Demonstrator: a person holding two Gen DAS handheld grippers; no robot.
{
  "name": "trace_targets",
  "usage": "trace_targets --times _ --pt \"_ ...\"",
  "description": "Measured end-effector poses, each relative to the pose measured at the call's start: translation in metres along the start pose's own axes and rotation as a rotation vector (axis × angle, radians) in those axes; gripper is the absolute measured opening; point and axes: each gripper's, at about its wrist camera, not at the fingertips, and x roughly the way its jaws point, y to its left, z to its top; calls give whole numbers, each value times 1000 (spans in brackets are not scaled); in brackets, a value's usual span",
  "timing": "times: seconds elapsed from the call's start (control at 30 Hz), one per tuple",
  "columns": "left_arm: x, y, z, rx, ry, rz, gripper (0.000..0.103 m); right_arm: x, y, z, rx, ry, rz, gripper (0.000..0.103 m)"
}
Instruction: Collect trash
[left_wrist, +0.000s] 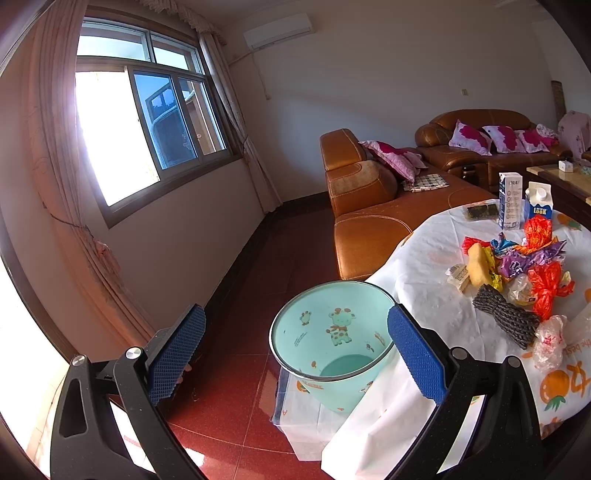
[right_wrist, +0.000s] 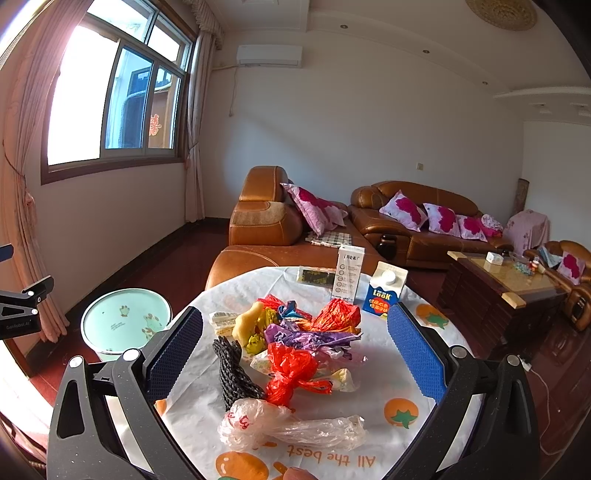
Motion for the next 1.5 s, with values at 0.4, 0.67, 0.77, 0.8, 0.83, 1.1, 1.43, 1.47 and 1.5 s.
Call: trace_targets --times 0.4,0.67,0.77,0.8,0.83,1.1,1.43,1.47,1.5 --pt "25 -54 -31 78 70 -66 97 35 -42 -38 14 86 -141 98" --pt "36 -93 -54 114 113 -115 97 45 -78 -90 82 179 -152 98" --pt "39 -103 -58 131 125 -125 97 53 -70 -100 64 205 -121 98" --pt "40 -106 -59 138 127 -126 97 53 -68 -100 61 210 -113 98" --pt "41 -108 -60 142 131 -127 97 56 -66 -103 63 220 -98 98" --pt "49 -117 -63 155 159 -140 97 86 -51 -129 41 343 -14 95" --pt "50 -119 -59 161 154 -151 97 92 -55 -131 61 383 42 56" --pt "50 -118 -59 160 152 -148 97 90 -57 -129 77 378 45 58" --pt "50 -116 -58 159 152 -145 97 87 -59 -126 88 373 38 58"
